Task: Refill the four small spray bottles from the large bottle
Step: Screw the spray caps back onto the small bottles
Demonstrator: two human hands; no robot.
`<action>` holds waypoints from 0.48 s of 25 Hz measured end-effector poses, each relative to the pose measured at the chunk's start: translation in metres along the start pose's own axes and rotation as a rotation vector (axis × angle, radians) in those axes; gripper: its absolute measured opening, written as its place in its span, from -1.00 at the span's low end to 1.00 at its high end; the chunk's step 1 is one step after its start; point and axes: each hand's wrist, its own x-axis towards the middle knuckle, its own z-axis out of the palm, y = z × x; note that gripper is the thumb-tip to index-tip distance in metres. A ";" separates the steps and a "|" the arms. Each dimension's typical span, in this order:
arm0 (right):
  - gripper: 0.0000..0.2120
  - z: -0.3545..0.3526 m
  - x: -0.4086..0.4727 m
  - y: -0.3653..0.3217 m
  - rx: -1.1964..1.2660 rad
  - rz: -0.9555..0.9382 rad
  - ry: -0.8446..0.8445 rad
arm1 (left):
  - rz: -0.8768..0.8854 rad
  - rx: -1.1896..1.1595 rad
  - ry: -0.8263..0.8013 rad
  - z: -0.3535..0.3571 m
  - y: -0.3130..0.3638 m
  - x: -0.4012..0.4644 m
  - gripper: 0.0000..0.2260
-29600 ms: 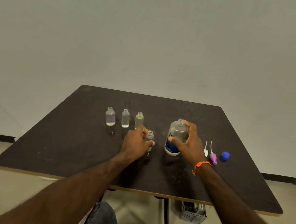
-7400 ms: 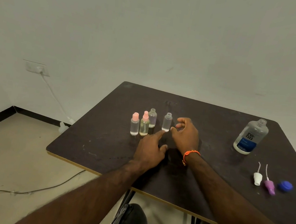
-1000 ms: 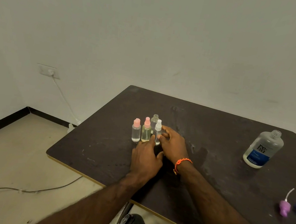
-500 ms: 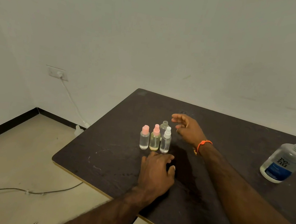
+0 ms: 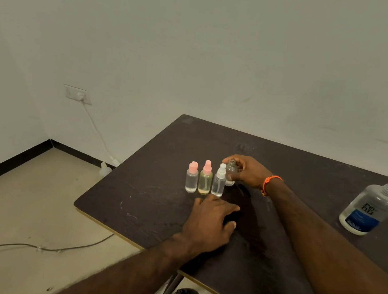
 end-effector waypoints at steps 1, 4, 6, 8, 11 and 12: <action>-0.58 -0.005 -0.013 0.004 0.004 0.033 0.027 | 0.003 0.014 -0.006 -0.001 0.003 0.000 -0.57; -0.56 -0.015 -0.066 0.015 0.023 0.114 0.141 | -0.007 0.029 -0.018 0.001 0.015 0.001 -0.56; -0.56 -0.015 -0.104 0.022 0.037 0.155 0.201 | -0.024 0.017 -0.035 0.005 0.025 0.000 -0.55; -0.55 -0.015 -0.140 0.026 0.034 0.181 0.251 | -0.028 0.011 -0.052 0.013 0.036 -0.002 -0.52; -0.52 -0.009 -0.191 0.025 0.026 0.255 0.314 | -0.021 0.003 -0.093 0.028 0.053 -0.003 -0.43; -0.53 -0.005 -0.208 0.024 0.052 0.288 0.345 | -0.008 0.000 -0.109 0.033 0.061 -0.004 -0.39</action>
